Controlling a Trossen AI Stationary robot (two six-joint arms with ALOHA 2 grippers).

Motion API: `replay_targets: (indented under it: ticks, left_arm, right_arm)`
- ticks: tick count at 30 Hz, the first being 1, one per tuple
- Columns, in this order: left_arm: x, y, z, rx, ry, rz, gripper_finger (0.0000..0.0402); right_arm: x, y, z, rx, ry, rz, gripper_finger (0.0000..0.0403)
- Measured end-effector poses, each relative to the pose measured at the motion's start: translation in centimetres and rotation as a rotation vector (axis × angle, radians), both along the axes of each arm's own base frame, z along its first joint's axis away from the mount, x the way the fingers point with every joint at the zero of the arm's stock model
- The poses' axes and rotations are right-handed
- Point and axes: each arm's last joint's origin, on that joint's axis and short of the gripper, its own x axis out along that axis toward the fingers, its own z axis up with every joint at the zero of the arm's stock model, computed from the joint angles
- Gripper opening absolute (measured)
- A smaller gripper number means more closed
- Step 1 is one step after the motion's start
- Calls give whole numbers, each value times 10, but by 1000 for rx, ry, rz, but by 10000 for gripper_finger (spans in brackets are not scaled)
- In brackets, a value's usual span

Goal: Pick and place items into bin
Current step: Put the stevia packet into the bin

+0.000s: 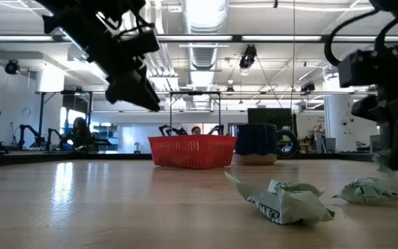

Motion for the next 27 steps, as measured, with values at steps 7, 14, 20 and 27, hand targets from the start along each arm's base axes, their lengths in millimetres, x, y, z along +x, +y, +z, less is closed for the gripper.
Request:
replay_targets:
  ticks: [7,14,20,27]
  left_arm:
    - [-20,-11,17,-143,-54,-20,154]
    - [-21,-29,14,-438,-21,-277,154]
    - [-11,-49,-9,-587,-16,-478,154]
    - [4,-77,-32,-656,-13,-630,154]
  right_arm:
    - [20,3,25,-242,-193,67,9]
    - [45,-2,52,-628,-444,75,9]
    - [75,-25,65,-696,-556,102,9]
    - [105,-68,53,-648,-569,78,9]
